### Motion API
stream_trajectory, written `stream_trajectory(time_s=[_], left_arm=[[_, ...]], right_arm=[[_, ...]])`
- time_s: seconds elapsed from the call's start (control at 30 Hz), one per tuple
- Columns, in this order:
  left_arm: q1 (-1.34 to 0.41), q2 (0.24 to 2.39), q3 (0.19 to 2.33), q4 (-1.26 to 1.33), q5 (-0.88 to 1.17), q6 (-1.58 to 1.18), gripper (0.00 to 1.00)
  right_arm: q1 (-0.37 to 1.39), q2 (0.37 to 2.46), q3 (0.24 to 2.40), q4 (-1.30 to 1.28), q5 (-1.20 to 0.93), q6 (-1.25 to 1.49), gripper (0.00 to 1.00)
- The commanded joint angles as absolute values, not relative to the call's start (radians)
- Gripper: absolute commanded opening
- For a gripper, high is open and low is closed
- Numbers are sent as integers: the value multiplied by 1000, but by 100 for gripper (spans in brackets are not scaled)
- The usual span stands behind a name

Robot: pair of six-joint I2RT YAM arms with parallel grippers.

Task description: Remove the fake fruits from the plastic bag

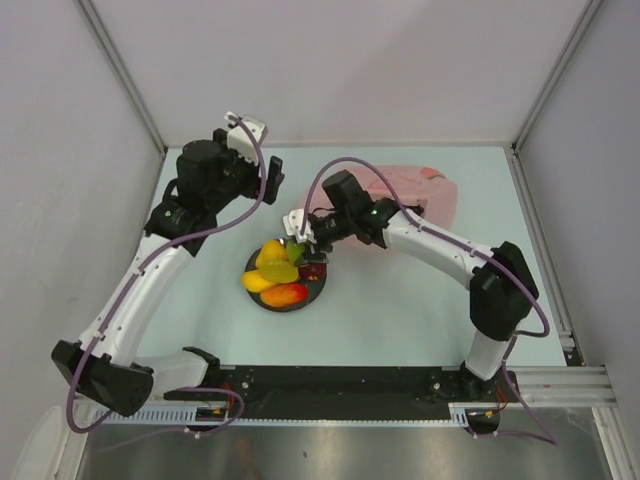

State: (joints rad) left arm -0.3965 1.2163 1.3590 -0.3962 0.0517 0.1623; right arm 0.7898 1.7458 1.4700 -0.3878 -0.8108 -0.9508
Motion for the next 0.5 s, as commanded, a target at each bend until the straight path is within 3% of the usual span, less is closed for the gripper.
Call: stream_trajectory(time_s=[0.0, 0.47], left_arm=[[-385, 1148, 1338, -370, 100, 150, 96], [-379, 1034, 1206, -356, 118, 158, 97]], right_arm=[[813, 1785, 1470, -322, -759, -985, 31], [844, 1894, 1482, -337, -692, -1126, 38]])
